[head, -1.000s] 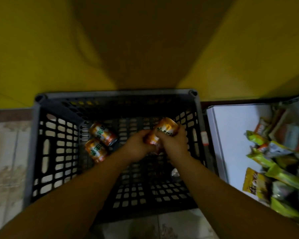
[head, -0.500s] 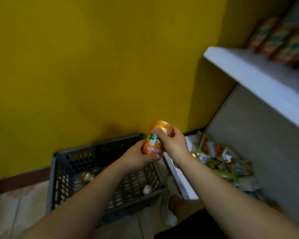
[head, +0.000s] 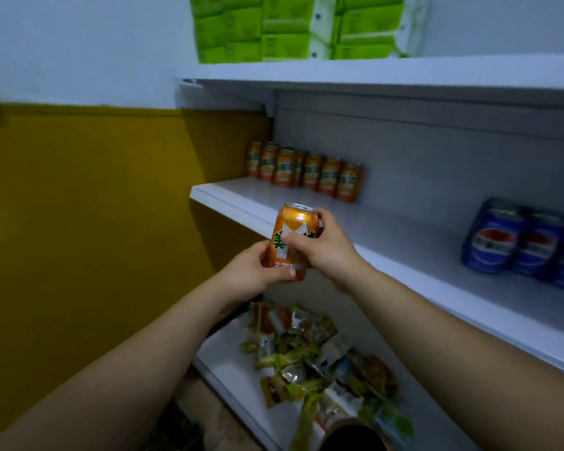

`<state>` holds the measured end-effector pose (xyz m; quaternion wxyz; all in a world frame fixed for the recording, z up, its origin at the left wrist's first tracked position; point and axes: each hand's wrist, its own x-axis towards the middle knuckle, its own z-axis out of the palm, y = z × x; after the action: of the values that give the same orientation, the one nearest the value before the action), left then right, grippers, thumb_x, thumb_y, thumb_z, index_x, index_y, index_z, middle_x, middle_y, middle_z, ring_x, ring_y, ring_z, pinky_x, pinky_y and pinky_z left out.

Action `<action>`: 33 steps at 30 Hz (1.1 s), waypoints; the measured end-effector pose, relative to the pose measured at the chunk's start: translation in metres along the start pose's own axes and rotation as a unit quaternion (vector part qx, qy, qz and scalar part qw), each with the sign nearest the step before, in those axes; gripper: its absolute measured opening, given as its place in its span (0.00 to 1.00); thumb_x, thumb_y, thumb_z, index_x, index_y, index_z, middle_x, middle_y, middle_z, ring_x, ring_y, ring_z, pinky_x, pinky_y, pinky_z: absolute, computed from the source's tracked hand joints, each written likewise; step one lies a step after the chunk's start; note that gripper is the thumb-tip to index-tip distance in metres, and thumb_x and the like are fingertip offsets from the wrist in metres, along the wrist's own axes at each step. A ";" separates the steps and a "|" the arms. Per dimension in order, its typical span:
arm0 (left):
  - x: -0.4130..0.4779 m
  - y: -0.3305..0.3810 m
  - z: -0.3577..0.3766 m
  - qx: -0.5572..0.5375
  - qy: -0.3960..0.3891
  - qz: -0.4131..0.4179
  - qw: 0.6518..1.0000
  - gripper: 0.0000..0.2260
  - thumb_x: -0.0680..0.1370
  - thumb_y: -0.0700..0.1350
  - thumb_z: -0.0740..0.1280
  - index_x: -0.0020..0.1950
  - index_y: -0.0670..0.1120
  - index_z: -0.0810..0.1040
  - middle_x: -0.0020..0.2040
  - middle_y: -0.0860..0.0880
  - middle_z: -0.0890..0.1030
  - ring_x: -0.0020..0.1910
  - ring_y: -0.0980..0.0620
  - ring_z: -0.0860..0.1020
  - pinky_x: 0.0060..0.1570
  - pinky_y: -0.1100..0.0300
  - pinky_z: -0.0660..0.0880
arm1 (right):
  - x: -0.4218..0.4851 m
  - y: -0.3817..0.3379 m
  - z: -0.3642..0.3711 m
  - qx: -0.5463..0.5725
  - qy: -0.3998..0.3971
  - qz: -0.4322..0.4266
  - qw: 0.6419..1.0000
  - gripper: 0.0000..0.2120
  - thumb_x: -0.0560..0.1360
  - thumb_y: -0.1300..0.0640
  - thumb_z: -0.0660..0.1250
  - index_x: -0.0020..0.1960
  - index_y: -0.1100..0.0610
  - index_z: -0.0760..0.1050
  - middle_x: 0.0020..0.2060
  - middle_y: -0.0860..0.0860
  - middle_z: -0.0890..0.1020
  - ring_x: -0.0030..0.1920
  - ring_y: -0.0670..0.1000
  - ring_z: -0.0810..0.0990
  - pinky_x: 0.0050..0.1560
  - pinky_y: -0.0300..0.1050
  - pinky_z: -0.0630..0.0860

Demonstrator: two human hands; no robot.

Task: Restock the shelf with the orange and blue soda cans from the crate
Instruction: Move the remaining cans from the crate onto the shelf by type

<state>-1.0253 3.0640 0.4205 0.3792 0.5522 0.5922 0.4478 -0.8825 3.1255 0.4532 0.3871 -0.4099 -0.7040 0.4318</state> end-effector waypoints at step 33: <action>0.236 -0.017 -0.026 0.542 -0.018 -0.041 0.839 0.28 0.77 0.67 0.49 0.76 0.61 0.53 0.79 0.54 0.51 0.77 0.50 0.47 0.72 0.38 0.43 | 0.241 0.086 -0.045 -0.117 0.066 -0.036 0.990 0.50 0.71 0.53 0.75 0.79 0.49 0.43 0.73 0.51 0.66 0.70 0.54 0.68 0.68 0.48 0.67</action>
<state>-1.0796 3.2953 0.4229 0.0481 0.6530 0.7552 0.0296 -0.9094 3.3836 0.4346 0.3971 -0.4542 -0.7373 0.3040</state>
